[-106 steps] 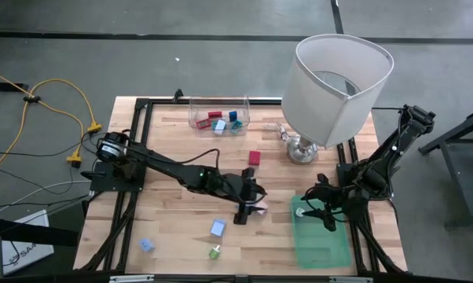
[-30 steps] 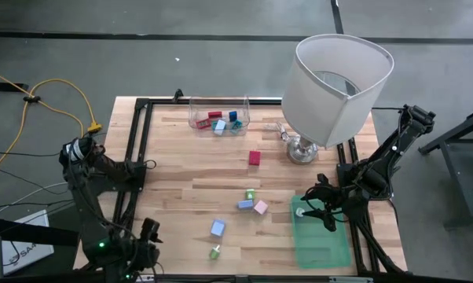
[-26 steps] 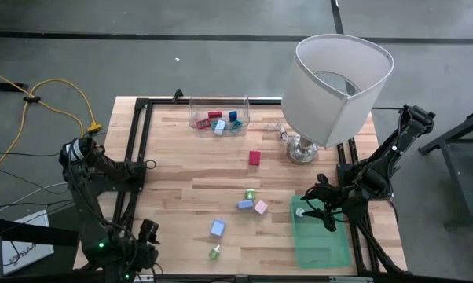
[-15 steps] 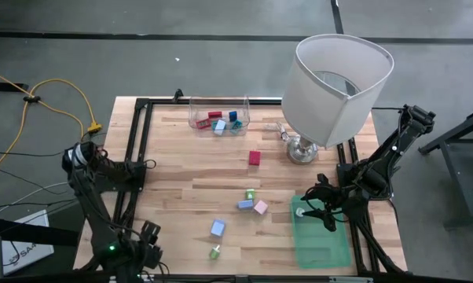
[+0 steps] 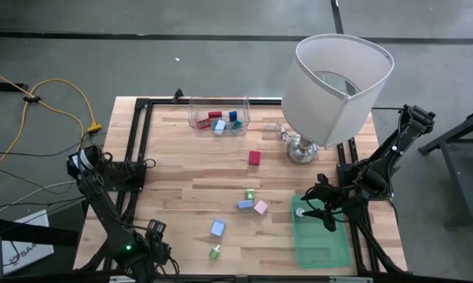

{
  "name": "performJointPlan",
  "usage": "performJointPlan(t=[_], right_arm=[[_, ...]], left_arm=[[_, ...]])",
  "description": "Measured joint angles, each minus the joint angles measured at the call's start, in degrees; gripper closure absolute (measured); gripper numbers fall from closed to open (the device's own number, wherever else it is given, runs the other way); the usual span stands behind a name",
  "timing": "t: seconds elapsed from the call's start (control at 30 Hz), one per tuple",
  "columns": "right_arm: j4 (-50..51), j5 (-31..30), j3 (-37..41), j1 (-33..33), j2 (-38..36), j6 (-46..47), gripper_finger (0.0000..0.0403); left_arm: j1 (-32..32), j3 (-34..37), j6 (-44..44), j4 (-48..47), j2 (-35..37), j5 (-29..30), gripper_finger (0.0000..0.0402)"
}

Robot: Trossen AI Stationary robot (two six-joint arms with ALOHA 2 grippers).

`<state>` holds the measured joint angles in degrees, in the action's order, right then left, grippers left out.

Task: Pick & Place Office items
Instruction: Put the left light blue charger adapter into the green bin

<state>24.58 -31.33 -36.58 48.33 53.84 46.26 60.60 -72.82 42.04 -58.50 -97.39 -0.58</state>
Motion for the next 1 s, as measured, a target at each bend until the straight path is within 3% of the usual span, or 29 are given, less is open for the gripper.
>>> performJointPlan(t=[1.0], right_arm=[[0.00, 0.02, 0.00, 0.00, 0.00, -0.02, 0.0170]], left_arm=[[5.02, 0.02, -1.68, -3.11, -6.42, 2.41, 0.0170]])
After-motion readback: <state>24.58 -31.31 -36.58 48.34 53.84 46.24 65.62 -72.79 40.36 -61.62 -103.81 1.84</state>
